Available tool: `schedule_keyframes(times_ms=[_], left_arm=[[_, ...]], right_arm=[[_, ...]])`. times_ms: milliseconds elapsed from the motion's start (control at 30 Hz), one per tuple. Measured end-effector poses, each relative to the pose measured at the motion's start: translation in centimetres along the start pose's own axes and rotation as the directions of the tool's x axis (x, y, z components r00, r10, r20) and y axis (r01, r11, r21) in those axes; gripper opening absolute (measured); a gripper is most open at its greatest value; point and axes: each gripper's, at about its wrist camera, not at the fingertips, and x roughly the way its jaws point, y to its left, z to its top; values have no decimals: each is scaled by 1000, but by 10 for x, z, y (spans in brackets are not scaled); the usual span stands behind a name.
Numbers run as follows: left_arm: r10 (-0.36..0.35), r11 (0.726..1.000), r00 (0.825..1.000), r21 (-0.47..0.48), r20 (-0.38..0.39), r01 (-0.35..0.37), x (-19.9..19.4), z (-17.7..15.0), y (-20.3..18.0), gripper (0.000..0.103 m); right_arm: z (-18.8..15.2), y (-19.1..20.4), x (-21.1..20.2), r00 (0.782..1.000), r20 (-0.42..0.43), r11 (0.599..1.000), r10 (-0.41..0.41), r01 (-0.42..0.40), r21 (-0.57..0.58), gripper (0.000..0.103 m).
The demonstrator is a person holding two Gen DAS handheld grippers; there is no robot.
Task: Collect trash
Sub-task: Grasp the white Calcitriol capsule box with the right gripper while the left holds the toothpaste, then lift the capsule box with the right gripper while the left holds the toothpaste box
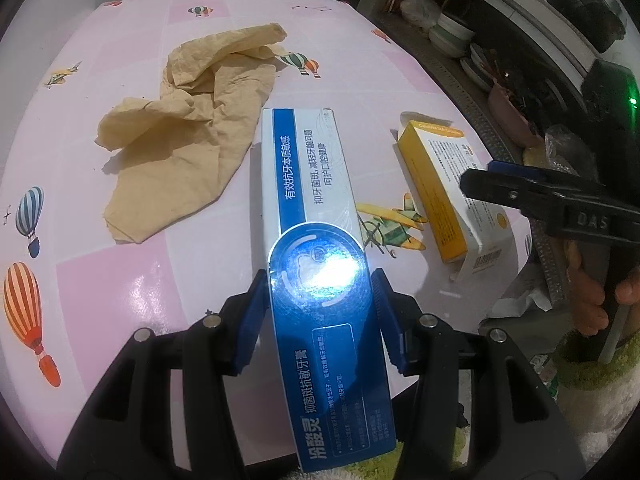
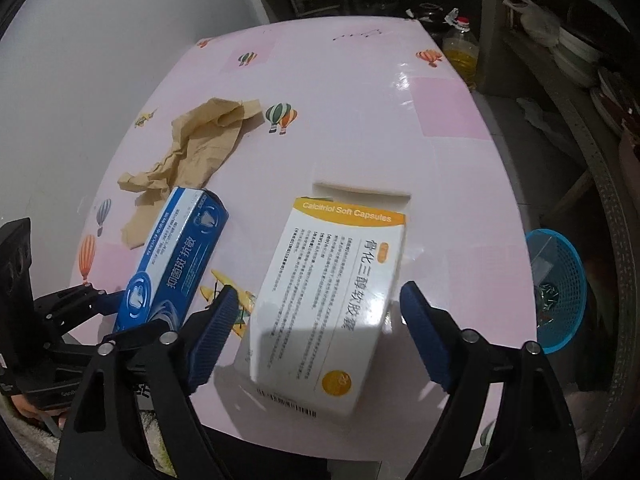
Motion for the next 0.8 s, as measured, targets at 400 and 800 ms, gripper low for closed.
schedule_keyframes(times_ms=[400, 800], left_arm=[[45, 999, 999, 16, 15, -45, 3, 1, -4, 49], [64, 997, 997, 36, 33, -65, 2, 0, -7, 48]], right_arm=[[-18, 12, -2, 998, 48, 999, -49, 48, 21, 85], [-24, 32, 16, 981, 48, 981, -187, 189, -43, 84]])
